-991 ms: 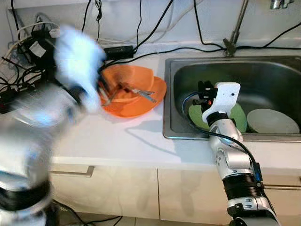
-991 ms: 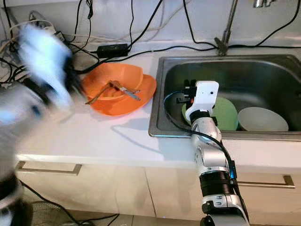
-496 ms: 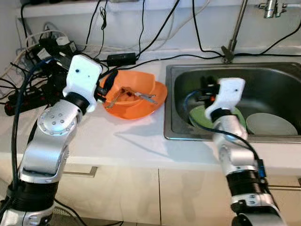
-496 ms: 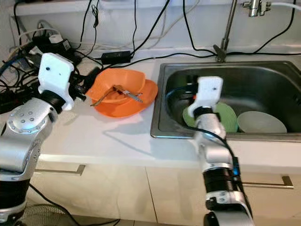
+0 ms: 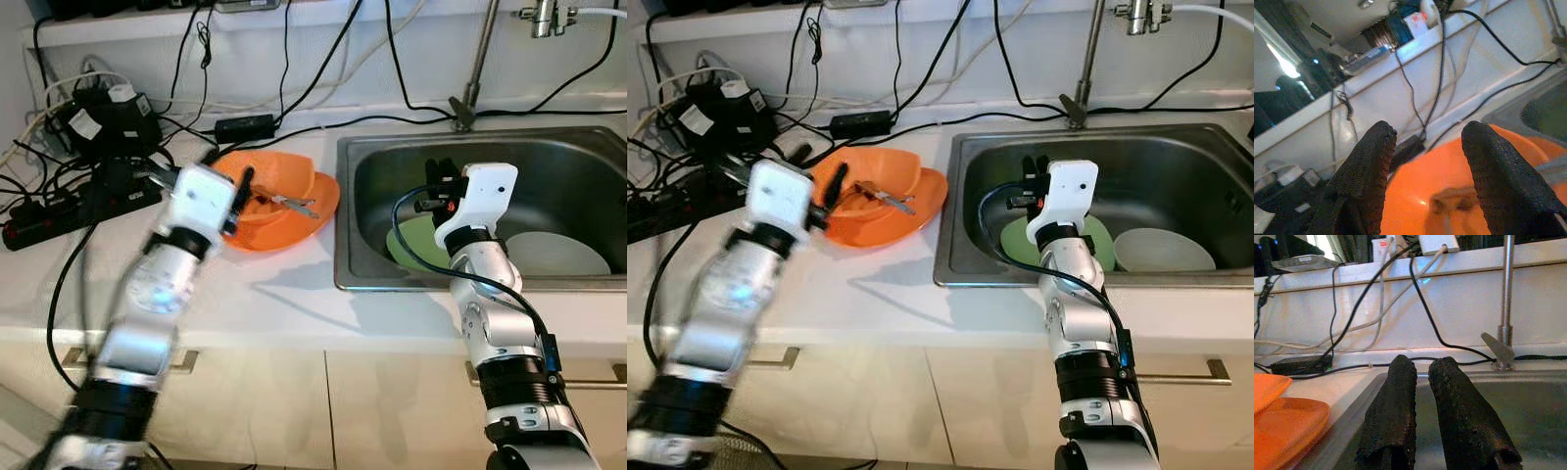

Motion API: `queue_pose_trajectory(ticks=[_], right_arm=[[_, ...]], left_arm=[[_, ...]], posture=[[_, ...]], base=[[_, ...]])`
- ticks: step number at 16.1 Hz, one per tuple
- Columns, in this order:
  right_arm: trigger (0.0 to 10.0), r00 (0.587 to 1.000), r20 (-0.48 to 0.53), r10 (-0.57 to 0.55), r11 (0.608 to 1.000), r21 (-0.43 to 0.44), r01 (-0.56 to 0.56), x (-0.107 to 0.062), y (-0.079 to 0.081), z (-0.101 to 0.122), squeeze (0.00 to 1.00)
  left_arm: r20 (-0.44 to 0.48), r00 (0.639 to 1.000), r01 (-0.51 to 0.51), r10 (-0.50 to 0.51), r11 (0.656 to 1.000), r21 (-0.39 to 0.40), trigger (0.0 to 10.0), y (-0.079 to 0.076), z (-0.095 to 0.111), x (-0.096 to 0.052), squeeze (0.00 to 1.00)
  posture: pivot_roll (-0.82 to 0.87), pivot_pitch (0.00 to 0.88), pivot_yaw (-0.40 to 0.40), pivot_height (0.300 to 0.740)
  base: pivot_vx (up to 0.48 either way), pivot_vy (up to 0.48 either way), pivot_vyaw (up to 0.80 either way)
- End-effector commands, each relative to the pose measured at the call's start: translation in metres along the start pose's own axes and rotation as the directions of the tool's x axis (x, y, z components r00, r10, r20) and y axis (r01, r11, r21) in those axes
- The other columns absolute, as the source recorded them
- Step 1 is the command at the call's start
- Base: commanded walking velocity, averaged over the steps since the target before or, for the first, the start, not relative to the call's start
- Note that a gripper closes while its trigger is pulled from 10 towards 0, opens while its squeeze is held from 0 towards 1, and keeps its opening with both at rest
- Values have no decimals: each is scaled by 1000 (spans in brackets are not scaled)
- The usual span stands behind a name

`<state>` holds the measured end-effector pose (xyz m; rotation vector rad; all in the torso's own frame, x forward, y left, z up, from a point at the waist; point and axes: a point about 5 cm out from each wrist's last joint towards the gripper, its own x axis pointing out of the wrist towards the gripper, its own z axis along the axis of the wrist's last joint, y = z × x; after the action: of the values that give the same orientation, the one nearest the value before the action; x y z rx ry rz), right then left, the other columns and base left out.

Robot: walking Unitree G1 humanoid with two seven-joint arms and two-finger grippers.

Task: Kitchen organization

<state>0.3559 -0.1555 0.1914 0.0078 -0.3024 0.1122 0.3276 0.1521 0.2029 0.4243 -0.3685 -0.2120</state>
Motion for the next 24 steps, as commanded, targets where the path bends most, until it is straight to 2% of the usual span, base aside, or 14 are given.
queue_pose_trajectory(ticks=[1, 2, 3, 4, 5, 6, 11, 14, 16, 19, 21, 24], right_arm=[[10000, 1000, 11, 21, 1000, 15, -21, 0, 4, 0, 0], [10000, 999, 16, 34, 999, 19, -35, -1, 4, 0, 0], [10000, 998, 20, 62, 998, 30, -62, -4, 6, -1, 0], [10000, 997, 21, 74, 997, 33, -74, -6, 6, -1, 0], [10000, 995, 23, 102, 994, 24, -102, -10, 7, -2, 0], [10000, 992, 17, 122, 992, 13, -122, -12, 5, -4, 0], [10000, 970, -10, 241, 969, -53, -241, -19, -10, -2, 0], [10000, 971, -18, 239, 970, -51, -239, -17, -23, 3, 0], [10000, 962, -27, 272, 961, -53, -273, -15, -20, 4, 0], [10000, 953, -27, 302, 952, -42, -303, -12, -14, 5, 0], [10000, 934, -17, 358, 934, -20, -358, -15, -4, 4, 0], [10000, 915, -15, 403, 915, -1, -403, -20, 1, 1, 0]], left_arm=[[27, 1000, 9, -10, 999, 39, 10000, -2, 0, 3, 0], [43, 998, 45, -49, 994, 99, 10000, -7, -2, 3, 0], [58, 990, 115, -132, 966, 229, 10000, -15, -5, 1, 0], [62, 983, 150, -175, 946, 287, 10000, -18, -6, -1, 0], [64, 966, 210, -251, 904, 374, 10000, -25, -9, -6, 0], [71, 958, 226, -277, 886, 406, 10000, -28, -12, -7, 0], [84, 952, 232, -295, 872, 430, 10000, -33, -17, -9, 0], [92, 953, 227, -290, 878, 420, 10000, -43, -18, -4, 0], [99, 955, 220, -280, 890, 400, 10000, -52, -18, -4, 0], [101, 950, 232, -296, 883, 409, 10000, -61, -19, -5, 0], [97, 949, 232, -301, 869, 437, 10000, -57, -19, -3, 0], [79, 943, 244, -322, 835, 493, 10000, -47, -18, -3, 0]], posture=[[36, 0, 115, 740], [29, 0, 117, 740], [29, 0, 116, 740], [30, 0, 114, 740], [37, 0, 108, 740], [37, 0, 105, 740], [18, 0, 91, 740], [9, 0, 28, 740], [4, 0, 4, 740], [4, 0, -8, 740], [19, 0, 1, 740], [27, 0, 16, 740]], base=[[0, 0, 0], [0, 0, 0], [0, 0, 0], [0, 0, 0], [0, 0, 0], [0, 0, 0], [0, 0, 0], [0, 0, 0], [0, 0, 0], [0, 0, 0], [0, 0, 0], [0, 0, 0]])
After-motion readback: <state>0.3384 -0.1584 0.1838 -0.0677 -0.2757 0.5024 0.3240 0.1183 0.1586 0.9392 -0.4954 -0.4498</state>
